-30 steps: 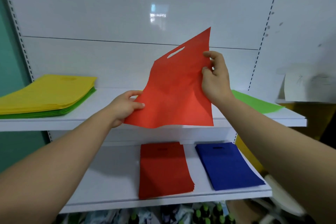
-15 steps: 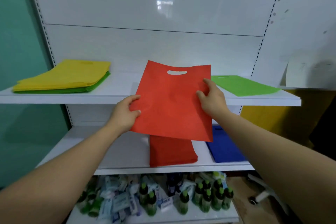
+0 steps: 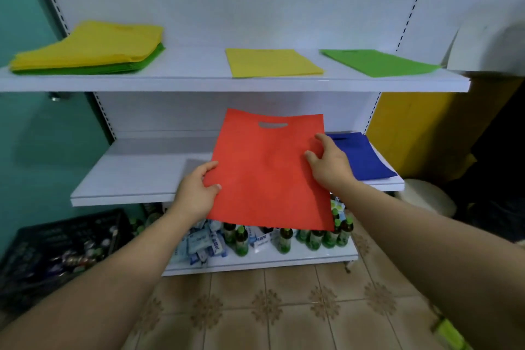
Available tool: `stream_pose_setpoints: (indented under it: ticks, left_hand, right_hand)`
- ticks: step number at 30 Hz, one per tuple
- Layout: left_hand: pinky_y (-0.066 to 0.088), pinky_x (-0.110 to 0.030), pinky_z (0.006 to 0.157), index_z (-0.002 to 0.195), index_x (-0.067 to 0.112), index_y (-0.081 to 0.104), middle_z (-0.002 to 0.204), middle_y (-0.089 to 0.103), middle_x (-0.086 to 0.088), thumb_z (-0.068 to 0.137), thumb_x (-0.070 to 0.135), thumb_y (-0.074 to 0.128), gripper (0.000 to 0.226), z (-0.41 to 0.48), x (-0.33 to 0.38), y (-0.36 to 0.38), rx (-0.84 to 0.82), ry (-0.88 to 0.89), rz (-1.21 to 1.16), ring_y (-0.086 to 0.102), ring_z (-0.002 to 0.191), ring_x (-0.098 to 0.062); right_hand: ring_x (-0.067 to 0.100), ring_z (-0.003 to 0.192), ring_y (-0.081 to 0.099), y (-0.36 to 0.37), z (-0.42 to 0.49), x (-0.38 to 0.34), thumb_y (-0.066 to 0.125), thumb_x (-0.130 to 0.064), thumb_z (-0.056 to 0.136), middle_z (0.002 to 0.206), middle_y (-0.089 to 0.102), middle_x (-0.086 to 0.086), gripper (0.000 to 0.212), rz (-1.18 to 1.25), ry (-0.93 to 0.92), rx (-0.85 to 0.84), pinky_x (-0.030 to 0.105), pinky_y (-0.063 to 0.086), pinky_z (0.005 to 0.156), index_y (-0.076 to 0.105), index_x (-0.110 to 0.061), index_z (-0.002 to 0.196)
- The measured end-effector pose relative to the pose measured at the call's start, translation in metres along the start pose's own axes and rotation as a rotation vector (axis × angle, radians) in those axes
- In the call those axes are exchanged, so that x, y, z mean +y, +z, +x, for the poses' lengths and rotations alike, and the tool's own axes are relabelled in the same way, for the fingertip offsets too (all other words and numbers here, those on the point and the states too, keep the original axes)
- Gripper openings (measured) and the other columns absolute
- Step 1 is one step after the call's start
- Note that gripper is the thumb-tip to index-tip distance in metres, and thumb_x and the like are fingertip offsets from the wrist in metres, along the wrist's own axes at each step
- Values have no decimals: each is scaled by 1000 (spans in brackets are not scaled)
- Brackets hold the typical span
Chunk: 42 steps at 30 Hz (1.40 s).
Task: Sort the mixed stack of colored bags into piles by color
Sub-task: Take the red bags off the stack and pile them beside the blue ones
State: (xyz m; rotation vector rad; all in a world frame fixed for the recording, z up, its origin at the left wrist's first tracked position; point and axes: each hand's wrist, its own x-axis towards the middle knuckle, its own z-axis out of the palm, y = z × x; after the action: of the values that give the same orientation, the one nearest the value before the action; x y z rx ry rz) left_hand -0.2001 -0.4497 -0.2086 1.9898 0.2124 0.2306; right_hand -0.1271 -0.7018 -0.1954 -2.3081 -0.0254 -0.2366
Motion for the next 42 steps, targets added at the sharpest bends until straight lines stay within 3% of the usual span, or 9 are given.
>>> stream_pose_setpoints:
  ticks: [7,10,14,19,28,34,42]
  left_hand:
    - [47,-18,68,136,18,47,127,51,-6,92,0,54,49,16,3,23,-17,-30,26,55,94,-15]
    - [48,-26,77,136,17,48,126,52,-7,91,-1,55,49,37,4,43,-7,-46,37,57,96,-19]
    - [46,-17,66,136,16,47,119,51,-3,92,0,54,48,68,4,78,-3,-82,56,57,87,-13]
    - [45,-18,68,136,13,47,128,53,-10,92,-1,54,47,113,1,120,17,-114,101,56,91,-16]
    - [38,-24,94,134,11,50,137,50,-10,89,0,56,47,175,-40,166,36,-176,238,52,117,-24]
    - [39,-38,106,132,8,51,133,53,-15,86,1,62,48,218,-89,173,23,-197,278,52,120,-31]
    - [28,-27,107,144,13,37,146,41,-10,90,21,63,61,263,-139,183,-85,-205,459,42,131,-26]
  right_hand:
    - [27,126,47,-3,25,25,51,-32,97,141,48,7,53,10,13,-27,36,39,100,33,-20,145]
    - [27,125,47,-4,50,39,50,-31,98,140,49,8,52,-4,-2,-53,34,39,98,33,-19,145]
    - [29,122,50,-1,97,64,50,-29,98,137,52,10,50,-21,-31,-85,31,40,91,34,-17,144]
    - [30,117,52,8,156,96,52,-28,97,132,56,11,47,-12,-50,-122,30,40,87,39,-15,140]
    - [33,111,55,56,226,151,53,-24,96,124,58,17,44,-51,-70,-218,37,44,90,42,-11,137]
    - [34,111,53,113,264,173,52,-27,96,129,47,19,44,-101,-56,-231,35,42,91,42,-13,137]
    - [34,100,58,172,299,187,49,-27,98,136,38,15,45,-155,-56,-242,35,46,84,40,-13,139]
